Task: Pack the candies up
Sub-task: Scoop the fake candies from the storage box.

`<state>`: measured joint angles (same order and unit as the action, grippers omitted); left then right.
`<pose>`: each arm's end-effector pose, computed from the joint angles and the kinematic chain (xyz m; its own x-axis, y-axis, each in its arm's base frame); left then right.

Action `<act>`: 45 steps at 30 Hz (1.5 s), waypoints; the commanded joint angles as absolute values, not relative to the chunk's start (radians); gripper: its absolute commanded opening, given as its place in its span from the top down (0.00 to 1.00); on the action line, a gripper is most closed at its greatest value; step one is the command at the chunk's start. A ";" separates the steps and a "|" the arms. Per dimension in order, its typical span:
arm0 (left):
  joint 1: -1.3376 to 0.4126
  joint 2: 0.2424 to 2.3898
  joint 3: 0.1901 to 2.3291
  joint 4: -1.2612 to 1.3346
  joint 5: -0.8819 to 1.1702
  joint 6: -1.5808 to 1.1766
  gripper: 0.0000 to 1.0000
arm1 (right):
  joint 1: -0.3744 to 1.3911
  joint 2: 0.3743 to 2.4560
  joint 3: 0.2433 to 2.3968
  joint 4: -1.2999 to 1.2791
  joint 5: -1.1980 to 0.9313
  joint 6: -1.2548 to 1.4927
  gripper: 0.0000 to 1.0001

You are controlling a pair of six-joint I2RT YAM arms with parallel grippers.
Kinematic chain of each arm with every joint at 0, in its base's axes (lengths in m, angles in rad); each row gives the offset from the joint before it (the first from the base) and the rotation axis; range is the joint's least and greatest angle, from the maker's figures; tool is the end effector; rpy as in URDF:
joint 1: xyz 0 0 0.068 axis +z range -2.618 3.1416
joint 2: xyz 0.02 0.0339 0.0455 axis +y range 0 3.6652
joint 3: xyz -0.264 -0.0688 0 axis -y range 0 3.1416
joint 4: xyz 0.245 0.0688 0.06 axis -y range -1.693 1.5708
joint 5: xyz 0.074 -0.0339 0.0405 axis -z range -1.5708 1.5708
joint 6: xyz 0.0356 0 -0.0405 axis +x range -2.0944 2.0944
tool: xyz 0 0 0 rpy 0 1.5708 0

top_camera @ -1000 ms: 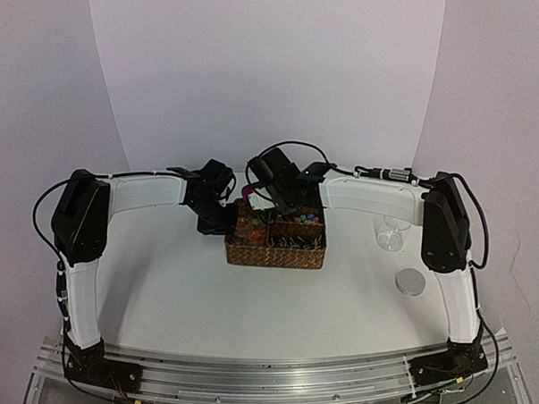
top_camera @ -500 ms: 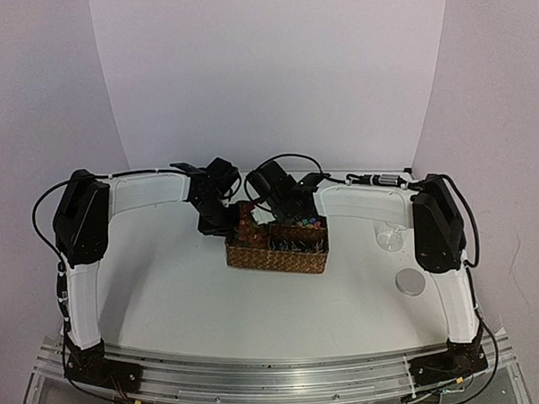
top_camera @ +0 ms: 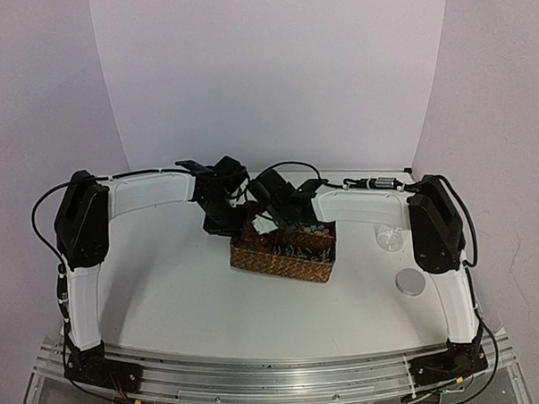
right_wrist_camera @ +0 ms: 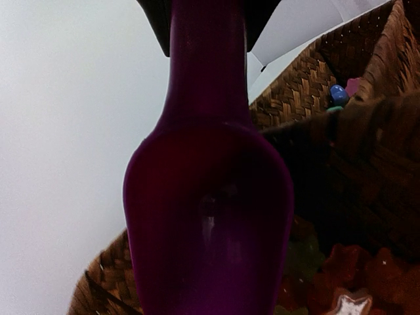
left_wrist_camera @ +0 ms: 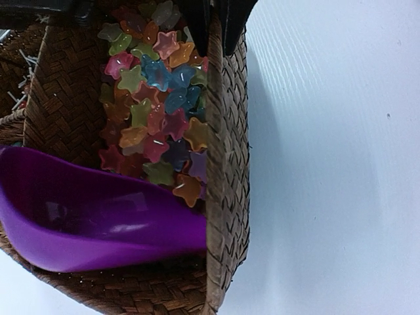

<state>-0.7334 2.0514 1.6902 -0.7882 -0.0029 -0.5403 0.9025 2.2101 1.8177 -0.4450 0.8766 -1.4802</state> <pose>0.3249 -0.2926 0.2171 -0.9252 0.1413 -0.3521 0.2246 0.9520 -0.2081 0.3261 0.3689 0.2152 0.1409 -0.8497 0.5081 -0.4750 -0.5083 -0.7183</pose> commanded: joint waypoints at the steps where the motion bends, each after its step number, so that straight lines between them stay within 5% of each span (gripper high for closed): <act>1: -0.741 1.936 1.814 -0.779 -0.035 -0.491 1.00 | 0.926 2.192 1.771 -0.616 0.797 -1.484 1.00; 9: -0.733 1.929 1.746 -0.770 -0.044 -0.542 1.00 | 0.952 2.081 1.738 -0.846 0.428 -1.514 1.00; 27: -0.711 1.938 1.681 -0.721 -0.049 -0.562 1.00 | 0.901 2.262 2.001 -1.081 -0.263 -0.982 1.00; 45: -0.629 1.916 1.564 -0.666 -0.021 -0.561 1.00 | 0.744 2.152 1.814 -0.926 -0.309 -0.686 1.00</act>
<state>-0.7083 1.9760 1.5750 -0.7242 0.0538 -0.4813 0.7511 2.1658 1.8746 -0.9233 -0.2109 -0.7600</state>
